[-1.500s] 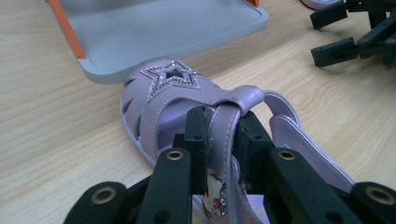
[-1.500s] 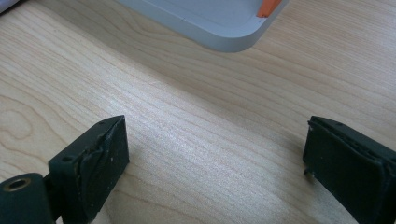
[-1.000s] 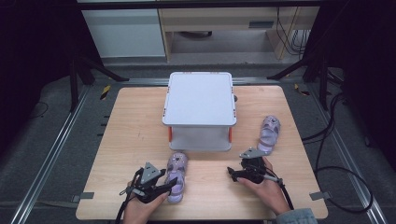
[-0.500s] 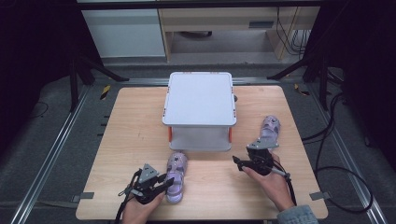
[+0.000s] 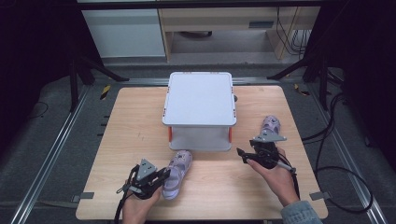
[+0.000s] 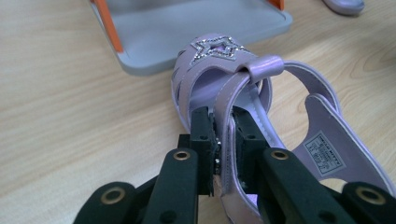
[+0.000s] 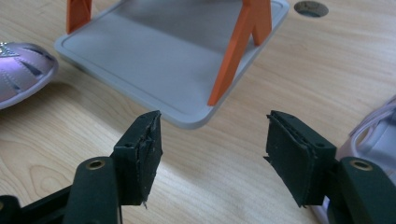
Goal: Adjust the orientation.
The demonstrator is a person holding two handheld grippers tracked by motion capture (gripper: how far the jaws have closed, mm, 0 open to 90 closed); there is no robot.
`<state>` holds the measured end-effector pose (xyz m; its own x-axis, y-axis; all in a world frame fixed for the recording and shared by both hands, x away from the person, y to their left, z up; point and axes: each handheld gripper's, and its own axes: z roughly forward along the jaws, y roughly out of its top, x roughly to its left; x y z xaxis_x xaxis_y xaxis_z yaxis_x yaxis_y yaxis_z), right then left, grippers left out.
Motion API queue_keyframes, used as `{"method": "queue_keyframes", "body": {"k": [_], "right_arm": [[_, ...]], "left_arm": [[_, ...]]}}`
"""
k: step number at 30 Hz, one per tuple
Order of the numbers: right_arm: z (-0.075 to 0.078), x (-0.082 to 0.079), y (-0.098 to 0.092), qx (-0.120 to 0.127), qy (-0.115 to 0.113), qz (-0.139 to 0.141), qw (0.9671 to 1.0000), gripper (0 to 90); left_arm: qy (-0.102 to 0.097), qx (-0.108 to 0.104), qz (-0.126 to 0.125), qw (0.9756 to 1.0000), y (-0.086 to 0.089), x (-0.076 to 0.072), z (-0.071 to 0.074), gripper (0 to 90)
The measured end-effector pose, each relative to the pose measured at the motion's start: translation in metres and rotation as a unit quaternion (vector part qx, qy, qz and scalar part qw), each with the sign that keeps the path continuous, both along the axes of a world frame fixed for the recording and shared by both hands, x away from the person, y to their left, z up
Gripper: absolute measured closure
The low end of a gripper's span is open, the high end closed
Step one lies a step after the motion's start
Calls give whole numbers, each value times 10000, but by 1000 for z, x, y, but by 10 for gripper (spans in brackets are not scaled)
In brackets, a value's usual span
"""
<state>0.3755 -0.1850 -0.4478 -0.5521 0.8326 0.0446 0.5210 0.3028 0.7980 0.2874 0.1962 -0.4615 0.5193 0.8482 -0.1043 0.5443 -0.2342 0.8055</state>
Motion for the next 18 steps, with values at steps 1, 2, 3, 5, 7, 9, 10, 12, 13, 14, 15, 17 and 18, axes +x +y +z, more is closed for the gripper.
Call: {"method": "queue_keyframes", "body": {"k": [1, 2, 3, 5, 7, 9, 10, 12, 13, 14, 15, 17, 18], "right_arm": [[4, 1, 0, -8, -8, 13, 10000, 374], [9, 2, 1, -9, -49, 28, 10000, 396], [13, 3, 2, 12, -73, 48, 10000, 406], [16, 4, 2, 31, -95, 57, 9999, 417], [23, 5, 3, 70, -140, 88, 9998, 459], [31, 5, 4, 113, -175, 128, 9997, 491], [34, 5, 4, 123, -197, 142, 9996, 517], [43, 5, 5, 174, -264, 212, 9993, 545], [47, 5, 6, 181, -291, 236, 9991, 550], [55, 6, 6, 186, -332, 273, 9989, 561], [55, 6, 6, 186, -332, 273, 9989, 561], [60, 8, 7, 206, -351, 284, 9988, 570], [64, 10, 8, 198, -369, 288, 9987, 578]], "left_arm": [[-1, -65, 21, 10000, -1, 5, 3, 803], [-26, -74, 31, 10000, -2, 8, 5, 802], [-26, -74, 31, 10000, -2, 8, 5, 802], [-64, -69, 44, 9999, -4, 14, 10, 802], [-94, -81, 81, 9999, -5, 20, 13, 802], [-147, -40, 127, 9998, -7, 28, 15, 801], [-157, -73, 149, 9997, -8, 32, 17, 801], [-152, -130, 206, 9996, -10, 41, 19, 801], [-161, -150, 230, 9995, -10, 43, 20, 801], [-162, -202, 267, 9993, -11, 48, 21, 801], [-166, -219, 284, 9992, -12, 51, 22, 801], [-203, -222, 320, 9990, -13, 56, 24, 800], [-209, -235, 341, 9989, -14, 59, 25, 800]]}}
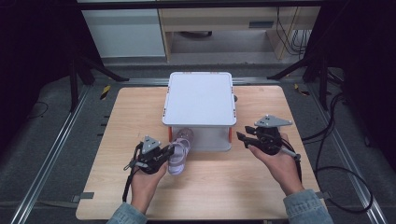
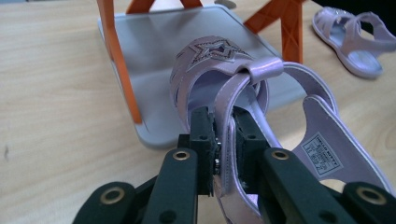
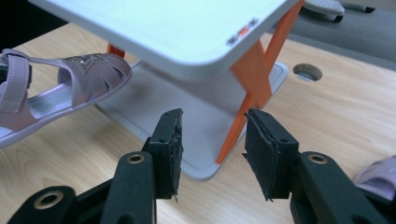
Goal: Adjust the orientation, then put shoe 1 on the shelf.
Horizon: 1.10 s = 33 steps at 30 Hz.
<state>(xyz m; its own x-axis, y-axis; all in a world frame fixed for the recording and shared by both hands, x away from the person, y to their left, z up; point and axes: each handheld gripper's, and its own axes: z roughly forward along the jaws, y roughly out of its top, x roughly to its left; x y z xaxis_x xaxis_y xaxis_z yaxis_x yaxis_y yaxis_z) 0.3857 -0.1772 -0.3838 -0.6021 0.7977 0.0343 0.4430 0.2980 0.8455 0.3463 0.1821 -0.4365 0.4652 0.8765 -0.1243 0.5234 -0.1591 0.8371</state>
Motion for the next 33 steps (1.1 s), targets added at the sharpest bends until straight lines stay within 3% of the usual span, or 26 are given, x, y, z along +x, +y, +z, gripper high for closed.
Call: {"method": "queue_keyframes", "body": {"k": [8, 13, 19, 27, 33], "right_arm": [[26, 12, 10, 105, -173, 111, 9997, 644], [32, 23, 22, 89, -153, 240, 9996, 714], [29, 38, 34, 147, -96, 335, 9993, 802], [21, 55, 43, 126, -16, 347, 9993, 809], [21, 56, 43, 82, -63, 373, 9992, 813]], "left_arm": [[-51, 62, 133, 9999, -9, 17, -4, 801], [-85, 138, 159, 9997, -17, 22, -11, 801], [-16, 117, 244, 9996, -22, 27, -23, 801], [-155, 251, 378, 9989, -30, 34, -32, 801], [-127, 179, 568, 9981, -32, 43, -38, 799]]}}
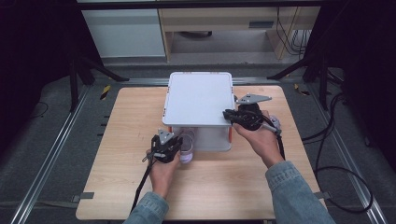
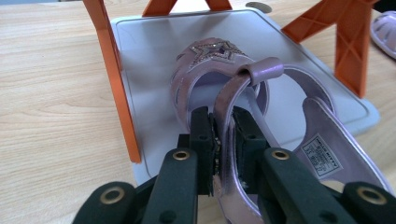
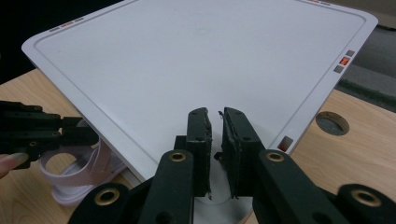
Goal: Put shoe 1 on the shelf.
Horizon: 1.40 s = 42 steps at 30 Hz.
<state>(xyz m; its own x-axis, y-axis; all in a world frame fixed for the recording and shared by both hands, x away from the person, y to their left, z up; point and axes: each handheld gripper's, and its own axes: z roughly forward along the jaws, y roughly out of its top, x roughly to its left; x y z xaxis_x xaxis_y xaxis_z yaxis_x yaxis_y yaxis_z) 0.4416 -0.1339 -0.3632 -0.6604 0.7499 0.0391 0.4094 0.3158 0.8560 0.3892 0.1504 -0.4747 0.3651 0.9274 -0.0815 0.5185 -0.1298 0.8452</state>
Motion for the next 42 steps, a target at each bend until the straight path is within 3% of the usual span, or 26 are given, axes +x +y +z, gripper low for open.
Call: {"method": "queue_keyframes", "body": {"k": [12, 16, 21, 25, 28, 30, 33, 37, 42], "right_arm": [[-1, -2, 2, -81, -92, 64, 9999, 810], [-1, -3, 2, -115, -110, 73, 9998, 809], [-1, -3, 2, -120, -117, 75, 9998, 806], [-1, -4, 3, -137, -145, 68, 9998, 805], [-1, -4, 4, -159, -161, 47, 9997, 805], [-1, -5, 4, -174, -166, 38, 9997, 805], [-1, -5, 4, -164, -189, 20, 9997, 805], [-2, -6, 4, -168, -216, 15, 9996, 805], [-1, -6, 4, -185, -193, 13, 9996, 805]], "left_arm": [[72, -6, 100, 9999, -3, 14, -11, 786], [10, -12, 61, 10000, -3, 14, -10, 763], [-185, 100, -52, 9998, -1, 8, -1, 626], [-377, 138, -295, 9988, 3, -6, 9, 640], [-537, 251, -530, 9968, 7, -16, 19, 727], [-643, 463, -717, 9943, 8, -22, 25, 784], [-689, 849, -1071, 9882, 5, -32, 29, 851], [-687, 1208, -1336, 9812, 2, -44, 26, 882], [-624, 1177, -1473, 9801, 1, -54, 22, 893]]}}
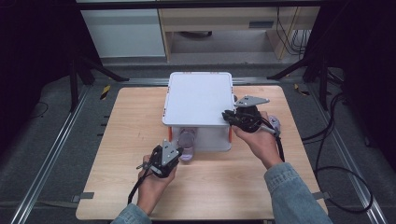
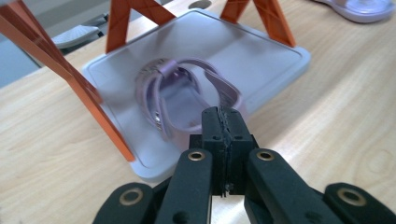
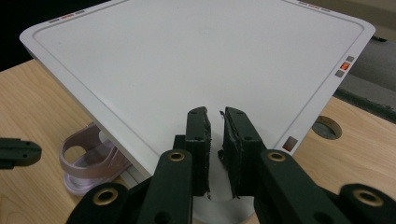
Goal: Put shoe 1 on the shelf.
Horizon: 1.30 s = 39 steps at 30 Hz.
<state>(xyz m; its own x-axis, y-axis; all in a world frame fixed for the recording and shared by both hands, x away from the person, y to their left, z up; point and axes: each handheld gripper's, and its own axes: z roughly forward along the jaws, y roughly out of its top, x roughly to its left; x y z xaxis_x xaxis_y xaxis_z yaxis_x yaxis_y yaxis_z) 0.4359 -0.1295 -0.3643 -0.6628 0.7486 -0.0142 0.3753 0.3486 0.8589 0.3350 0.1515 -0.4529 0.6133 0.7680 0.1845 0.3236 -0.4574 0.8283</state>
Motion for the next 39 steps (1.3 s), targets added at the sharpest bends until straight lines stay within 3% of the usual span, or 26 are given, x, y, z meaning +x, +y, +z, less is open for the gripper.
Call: {"method": "queue_keyframes", "body": {"k": [7, 20, 25, 28, 32, 39], "right_arm": [[0, 0, 0, -13, 21, 6, 10000, 805], [0, 0, 0, -7, 6, 22, 10000, 806], [0, 0, 0, 1, 3, 29, 10000, 806], [0, 0, -1, 2, -15, 39, 10000, 807], [-1, 0, -1, 13, -21, 51, 10000, 806], [-1, 0, -1, 20, -13, 55, 10000, 807]], "left_arm": [[150, 283, -233, 9992, -7, -9, -15, 895], [487, 700, -321, 9958, -8, -1, -40, 894], [420, 818, -294, 9953, -9, 3, -43, 894], [470, 765, -250, 9956, -8, 5, -44, 894], [367, 828, -253, 9956, -9, 9, -45, 895], [403, 828, -74, 9957, -11, 25, -45, 896]]}}
